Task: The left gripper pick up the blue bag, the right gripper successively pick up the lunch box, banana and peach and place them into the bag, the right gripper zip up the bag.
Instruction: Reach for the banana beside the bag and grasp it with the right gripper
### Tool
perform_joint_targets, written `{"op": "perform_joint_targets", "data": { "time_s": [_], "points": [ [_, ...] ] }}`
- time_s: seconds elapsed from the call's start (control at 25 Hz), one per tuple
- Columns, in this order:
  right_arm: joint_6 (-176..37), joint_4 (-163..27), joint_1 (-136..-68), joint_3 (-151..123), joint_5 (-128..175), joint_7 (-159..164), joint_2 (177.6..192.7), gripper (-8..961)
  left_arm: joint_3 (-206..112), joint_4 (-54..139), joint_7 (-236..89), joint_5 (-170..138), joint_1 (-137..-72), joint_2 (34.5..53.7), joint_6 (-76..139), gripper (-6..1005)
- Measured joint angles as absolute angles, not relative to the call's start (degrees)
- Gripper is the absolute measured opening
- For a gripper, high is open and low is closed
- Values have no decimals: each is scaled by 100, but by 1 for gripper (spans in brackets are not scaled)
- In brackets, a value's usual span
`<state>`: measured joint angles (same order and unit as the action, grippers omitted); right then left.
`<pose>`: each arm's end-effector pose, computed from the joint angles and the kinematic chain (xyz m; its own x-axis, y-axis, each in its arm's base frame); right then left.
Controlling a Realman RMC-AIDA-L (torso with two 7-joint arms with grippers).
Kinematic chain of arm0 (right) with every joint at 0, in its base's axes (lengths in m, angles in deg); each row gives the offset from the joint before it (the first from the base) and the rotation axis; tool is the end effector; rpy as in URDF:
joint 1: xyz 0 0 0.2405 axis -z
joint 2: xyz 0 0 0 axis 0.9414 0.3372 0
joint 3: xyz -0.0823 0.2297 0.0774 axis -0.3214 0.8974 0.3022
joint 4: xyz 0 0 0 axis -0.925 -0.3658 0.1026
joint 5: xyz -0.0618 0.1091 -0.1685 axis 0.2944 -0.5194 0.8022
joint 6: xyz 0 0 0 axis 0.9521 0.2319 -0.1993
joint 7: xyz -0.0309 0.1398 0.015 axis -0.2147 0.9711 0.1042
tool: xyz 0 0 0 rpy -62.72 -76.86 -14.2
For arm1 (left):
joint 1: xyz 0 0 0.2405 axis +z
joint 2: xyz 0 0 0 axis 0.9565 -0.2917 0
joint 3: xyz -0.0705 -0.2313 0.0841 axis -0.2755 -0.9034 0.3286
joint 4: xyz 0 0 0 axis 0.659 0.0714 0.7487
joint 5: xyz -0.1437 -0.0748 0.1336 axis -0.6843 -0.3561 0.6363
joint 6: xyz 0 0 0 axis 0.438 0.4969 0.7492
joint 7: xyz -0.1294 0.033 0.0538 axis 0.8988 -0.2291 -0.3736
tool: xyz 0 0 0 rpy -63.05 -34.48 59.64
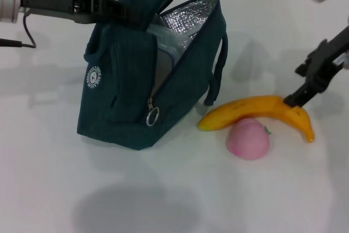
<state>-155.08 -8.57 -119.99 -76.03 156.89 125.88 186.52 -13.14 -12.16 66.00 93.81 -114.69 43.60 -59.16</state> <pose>0.1520 0.3988 0.0268 0.8533 -0.3924 0.3434 -0.3021 -0.9088 -0.2879 -0.1806 0.3836 0.0767 0.4647 0.8013 0.3769 0.8374 -0.5360 0.1070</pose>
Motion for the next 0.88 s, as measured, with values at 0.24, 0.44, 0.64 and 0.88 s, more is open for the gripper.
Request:
{"op": "perform_joint_targets", "data": {
  "time_s": [0.24, 0.44, 0.64, 0.88],
  "points": [
    [-15249, -1223, -11982, -7611, 15728, 12447, 18760, 838, -1293, -1220, 6611, 9382, -11487, 4371, -5917, 35],
    [-14909, -1520, -11956, -7752, 15701, 12434, 18773, 806, -1286, -1229, 6610, 9382, -11491, 4377, -5918, 35],
    [-14635, -1787, -11958, -7906, 15679, 12418, 18802, 773, -1272, -1223, 6601, 9382, -11502, 4379, -5922, 36],
    [-14361, -1917, -11950, -8111, 15624, 12414, 18817, 735, -1272, -1241, 6600, 9382, -11507, 4380, -5922, 36]
  ]
}}
